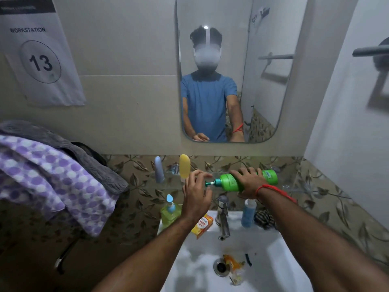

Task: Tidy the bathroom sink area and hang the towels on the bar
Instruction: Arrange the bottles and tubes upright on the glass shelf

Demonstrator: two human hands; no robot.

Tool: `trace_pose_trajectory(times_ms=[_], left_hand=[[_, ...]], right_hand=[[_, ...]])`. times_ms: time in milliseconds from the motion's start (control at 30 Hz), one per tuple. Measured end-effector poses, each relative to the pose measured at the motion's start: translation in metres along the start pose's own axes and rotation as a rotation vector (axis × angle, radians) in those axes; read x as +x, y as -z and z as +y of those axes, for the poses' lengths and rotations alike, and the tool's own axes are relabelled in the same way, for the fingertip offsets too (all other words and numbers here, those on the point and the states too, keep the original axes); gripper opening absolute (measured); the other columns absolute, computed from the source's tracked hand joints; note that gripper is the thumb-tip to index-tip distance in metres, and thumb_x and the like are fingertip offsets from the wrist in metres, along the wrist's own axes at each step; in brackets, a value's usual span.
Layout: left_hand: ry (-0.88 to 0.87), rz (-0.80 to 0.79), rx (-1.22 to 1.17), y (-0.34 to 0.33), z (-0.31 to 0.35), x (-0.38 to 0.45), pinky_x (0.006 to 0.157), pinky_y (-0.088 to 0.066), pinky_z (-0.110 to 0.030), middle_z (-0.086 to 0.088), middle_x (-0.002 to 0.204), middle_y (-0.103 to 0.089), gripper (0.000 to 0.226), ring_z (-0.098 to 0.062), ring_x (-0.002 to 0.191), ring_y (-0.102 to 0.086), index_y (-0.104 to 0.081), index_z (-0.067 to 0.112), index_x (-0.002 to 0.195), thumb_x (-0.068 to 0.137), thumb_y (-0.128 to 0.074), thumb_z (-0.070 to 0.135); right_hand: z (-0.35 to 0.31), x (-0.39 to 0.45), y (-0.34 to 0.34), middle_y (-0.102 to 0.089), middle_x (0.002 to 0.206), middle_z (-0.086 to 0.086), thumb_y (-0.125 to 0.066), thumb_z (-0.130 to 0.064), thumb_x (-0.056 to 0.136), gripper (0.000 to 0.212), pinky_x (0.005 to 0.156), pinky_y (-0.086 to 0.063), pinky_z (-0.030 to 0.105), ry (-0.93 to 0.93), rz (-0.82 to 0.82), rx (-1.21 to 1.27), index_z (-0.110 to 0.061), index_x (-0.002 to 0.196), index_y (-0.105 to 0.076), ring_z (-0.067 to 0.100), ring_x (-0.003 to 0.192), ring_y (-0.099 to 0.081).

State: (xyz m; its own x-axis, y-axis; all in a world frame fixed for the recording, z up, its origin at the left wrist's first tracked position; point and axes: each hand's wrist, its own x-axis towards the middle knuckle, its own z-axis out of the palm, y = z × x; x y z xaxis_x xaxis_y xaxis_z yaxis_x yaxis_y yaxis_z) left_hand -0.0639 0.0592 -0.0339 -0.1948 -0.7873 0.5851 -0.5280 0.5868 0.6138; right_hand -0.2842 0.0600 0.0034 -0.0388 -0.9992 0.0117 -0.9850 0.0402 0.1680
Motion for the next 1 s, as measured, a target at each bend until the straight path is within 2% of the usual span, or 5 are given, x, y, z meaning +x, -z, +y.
trace_pose_trajectory(times_ms=[267,433,633,833,1000], left_hand=[[-0.109,0.08,-0.045,0.003,0.012,0.008,0.119,-0.014,-0.013,0.012,0.159,-0.022,0.06,0.004,0.142,-0.023,-0.041,0.031,0.139,0.084,-0.06,0.017],[-0.093,0.173,-0.119,0.007,0.028,0.022,0.118,-0.031,-0.033,0.009,0.157,-0.019,0.06,-0.001,0.146,-0.023,-0.041,0.033,0.139,0.083,-0.06,0.024],[0.007,-0.007,0.069,0.016,0.002,0.009,0.105,-0.036,-0.046,0.012,0.152,-0.024,0.051,-0.012,0.137,-0.036,-0.044,0.039,0.13,0.083,-0.058,0.025],[0.058,-0.074,0.144,0.018,-0.016,0.002,0.098,-0.026,-0.04,0.012,0.152,-0.026,0.048,-0.011,0.137,-0.035,-0.047,0.042,0.128,0.082,-0.056,0.029],[0.044,-0.005,0.118,0.022,-0.033,-0.009,0.099,-0.04,-0.036,0.01,0.125,-0.041,0.035,-0.012,0.118,-0.046,-0.052,0.038,0.115,0.084,-0.059,0.024]], right_hand=[[-0.011,0.012,0.029,-0.053,0.141,0.003,-0.072,-0.032,0.08,0.071,0.103,-0.035,0.042,-0.002,0.181,0.531,-0.035,0.144,-0.039,0.032,0.129,-0.049],[-0.031,0.027,0.048,-0.062,0.115,0.007,-0.071,-0.012,0.084,0.062,0.086,-0.043,0.032,-0.004,0.31,1.041,-0.023,0.139,-0.045,0.022,0.105,-0.058],[-0.053,0.036,0.046,-0.063,0.115,0.012,-0.071,-0.01,0.088,0.048,0.104,-0.047,0.049,-0.117,0.412,1.579,-0.008,0.13,-0.047,0.026,0.106,-0.06],[-0.068,0.044,0.041,-0.061,0.118,0.007,-0.071,-0.016,0.088,0.059,0.092,-0.045,0.033,-0.049,0.421,1.383,-0.014,0.138,-0.04,0.025,0.107,-0.059],[-0.068,0.045,0.032,-0.06,0.122,0.008,-0.072,-0.016,0.086,0.063,0.101,-0.048,0.047,-0.088,0.448,1.378,-0.017,0.138,-0.038,0.031,0.115,-0.059]])
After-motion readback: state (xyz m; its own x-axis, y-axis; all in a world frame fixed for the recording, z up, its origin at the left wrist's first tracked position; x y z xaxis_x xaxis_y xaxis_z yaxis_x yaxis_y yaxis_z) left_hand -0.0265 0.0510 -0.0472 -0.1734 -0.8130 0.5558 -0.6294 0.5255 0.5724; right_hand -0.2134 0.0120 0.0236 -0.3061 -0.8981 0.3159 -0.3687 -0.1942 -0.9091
